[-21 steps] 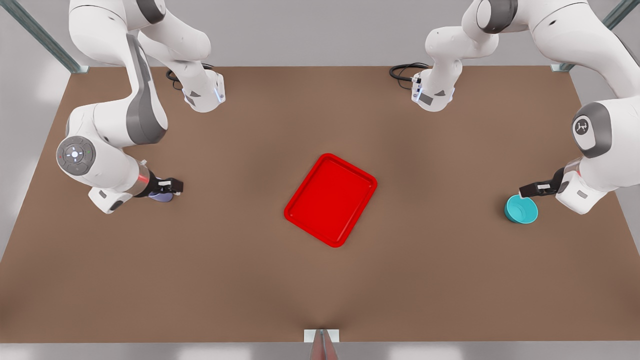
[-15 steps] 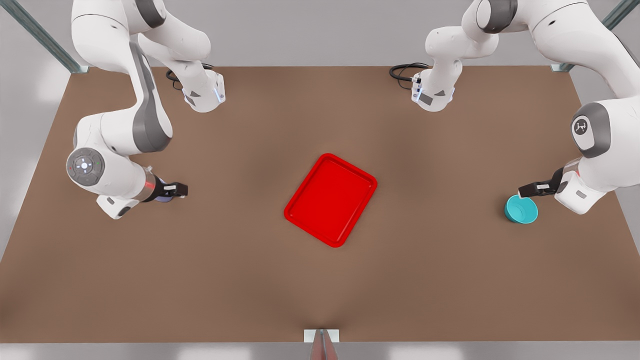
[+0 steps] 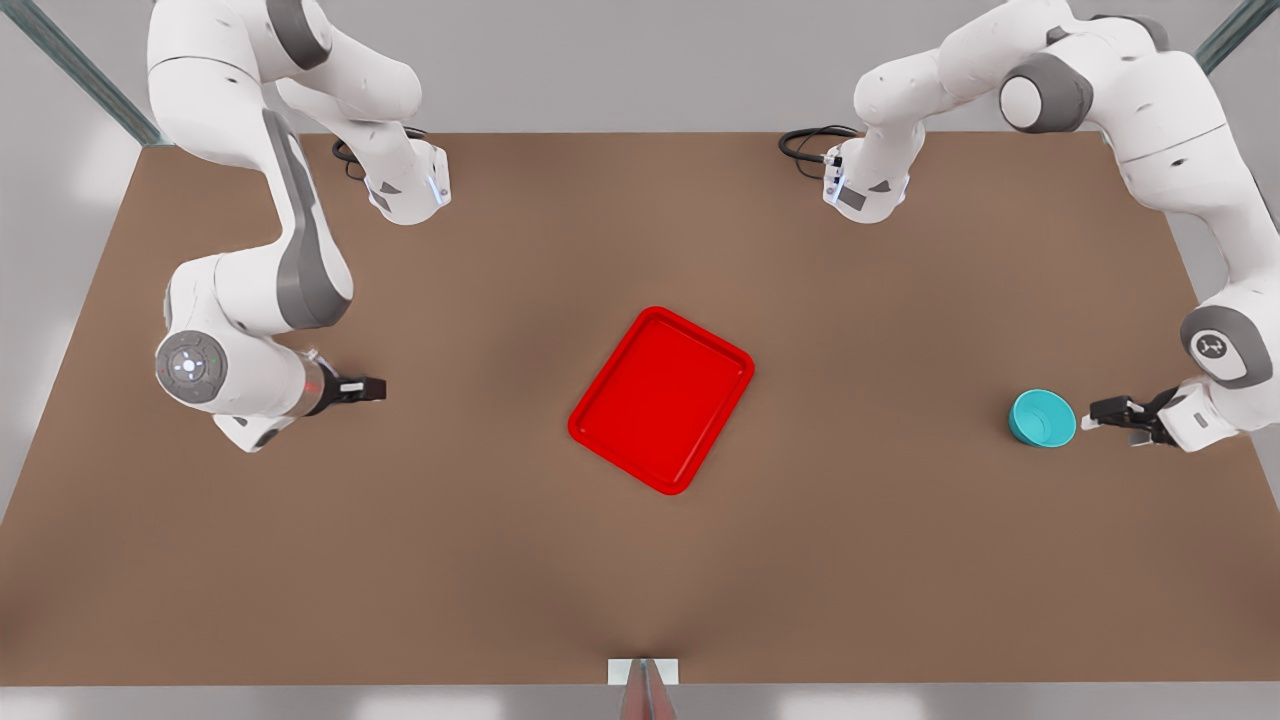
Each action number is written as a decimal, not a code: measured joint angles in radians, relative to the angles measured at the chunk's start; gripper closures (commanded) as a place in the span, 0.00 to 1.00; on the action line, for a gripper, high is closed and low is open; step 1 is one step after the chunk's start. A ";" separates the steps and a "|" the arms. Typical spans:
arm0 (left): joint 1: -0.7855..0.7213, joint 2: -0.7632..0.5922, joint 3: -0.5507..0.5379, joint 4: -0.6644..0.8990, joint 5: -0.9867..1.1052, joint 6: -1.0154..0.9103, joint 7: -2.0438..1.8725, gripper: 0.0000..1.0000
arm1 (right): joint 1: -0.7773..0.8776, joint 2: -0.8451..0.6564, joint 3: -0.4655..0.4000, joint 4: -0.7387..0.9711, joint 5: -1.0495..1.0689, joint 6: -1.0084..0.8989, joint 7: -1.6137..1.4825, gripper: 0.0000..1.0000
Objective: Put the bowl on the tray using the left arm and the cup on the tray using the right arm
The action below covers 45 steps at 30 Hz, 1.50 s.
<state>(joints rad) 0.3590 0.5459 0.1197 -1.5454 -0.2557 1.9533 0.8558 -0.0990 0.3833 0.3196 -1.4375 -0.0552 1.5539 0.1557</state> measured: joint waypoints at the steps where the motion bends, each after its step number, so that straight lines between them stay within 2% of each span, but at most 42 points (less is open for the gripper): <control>1: 0.019 0.011 0.000 -0.036 -0.033 0.045 0.056 0.00 | 0.014 0.000 0.004 0.002 0.003 -0.001 0.002 0.00; 7: 0.031 0.022 0.041 -0.146 -0.133 0.071 0.126 0.00 | 0.027 0.000 0.006 0.000 0.005 -0.005 0.011 0.00; 25: 0.063 0.143 0.066 -0.148 -0.211 0.100 0.114 0.00 | 0.045 0.000 0.006 0.002 0.003 -0.002 0.012 0.00; 26: 0.063 0.146 0.066 -0.148 -0.214 0.106 0.112 0.04 | 0.045 0.000 0.006 0.002 0.005 -0.002 0.012 0.00; 27: 0.062 0.146 0.066 -0.148 -0.217 0.109 0.107 0.32 | 0.045 0.000 0.006 0.002 0.005 -0.002 0.012 0.00; 28: 0.060 0.146 0.066 -0.148 -0.220 0.115 0.096 0.48 | 0.045 0.000 0.006 0.002 0.005 -0.002 0.012 0.00; 29: 0.060 0.147 0.066 -0.148 -0.222 0.116 0.095 0.53 | 0.043 0.000 0.006 0.001 0.005 -0.003 0.007 0.00; 35: 0.059 0.162 0.064 -0.147 -0.228 0.121 0.095 0.58 | 0.043 0.000 0.005 -0.001 0.005 -0.003 0.010 0.00; 38: 0.058 0.163 0.065 -0.144 -0.229 0.121 0.095 0.79 | 0.044 0.000 0.006 -0.001 0.005 -0.003 0.011 0.00; 45: -0.007 0.163 0.064 -0.096 -0.224 0.122 0.017 0.79 | 0.043 0.000 0.005 -0.003 0.005 -0.003 0.010 0.00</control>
<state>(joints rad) 0.3523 0.7088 0.1839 -1.6416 -0.4801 2.0755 0.8732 -0.0555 0.3836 0.3250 -1.4403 -0.0506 1.5508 0.1657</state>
